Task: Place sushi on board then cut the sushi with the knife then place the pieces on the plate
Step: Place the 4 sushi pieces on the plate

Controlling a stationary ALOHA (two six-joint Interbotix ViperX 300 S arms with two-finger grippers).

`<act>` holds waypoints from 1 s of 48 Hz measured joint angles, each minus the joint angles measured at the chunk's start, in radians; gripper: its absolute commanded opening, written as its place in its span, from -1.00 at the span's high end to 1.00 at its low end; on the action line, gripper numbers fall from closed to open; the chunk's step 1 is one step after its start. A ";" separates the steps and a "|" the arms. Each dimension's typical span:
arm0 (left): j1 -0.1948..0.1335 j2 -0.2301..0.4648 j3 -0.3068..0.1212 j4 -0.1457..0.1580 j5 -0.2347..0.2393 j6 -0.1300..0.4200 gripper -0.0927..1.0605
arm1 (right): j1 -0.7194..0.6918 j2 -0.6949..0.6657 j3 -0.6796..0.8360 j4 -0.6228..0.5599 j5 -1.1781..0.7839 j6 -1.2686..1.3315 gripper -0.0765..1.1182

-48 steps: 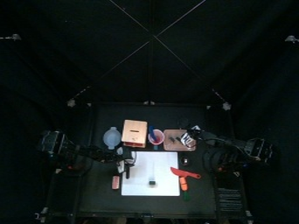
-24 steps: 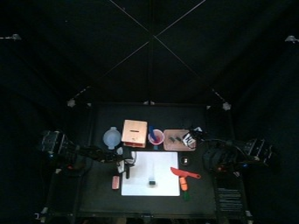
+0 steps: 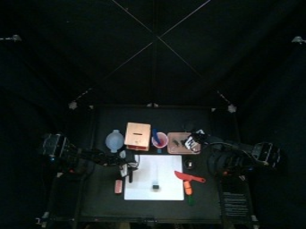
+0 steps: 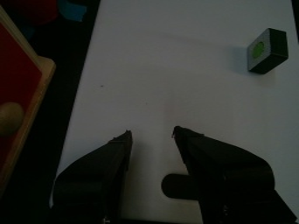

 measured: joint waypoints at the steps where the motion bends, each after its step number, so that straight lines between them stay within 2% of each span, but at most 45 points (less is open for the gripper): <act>1: -0.002 0.000 0.000 0.000 0.000 0.002 -0.57 | 0.025 0.000 -0.008 0.008 0.000 0.000 -0.57; 9: -0.002 0.000 -0.005 0.000 0.000 0.000 -0.57 | 0.261 0.021 -0.080 0.046 -0.028 0.000 -0.57; 17: -0.002 0.000 -0.011 0.000 0.000 0.000 -0.57 | 0.512 0.117 -0.144 0.028 -0.140 -0.002 -0.57; 23: -0.002 0.000 -0.018 -0.002 0.000 0.000 -0.57 | 0.629 0.199 -0.190 0.025 -0.186 0.002 -0.57; 38: -0.003 0.000 -0.025 -0.002 0.014 0.000 -0.57 | 0.673 0.413 -0.319 0.014 -0.198 -0.003 -0.57; 48: -0.009 0.000 -0.023 -0.003 0.028 0.000 -0.57 | 0.670 0.499 -0.379 -0.012 -0.196 -0.003 -0.57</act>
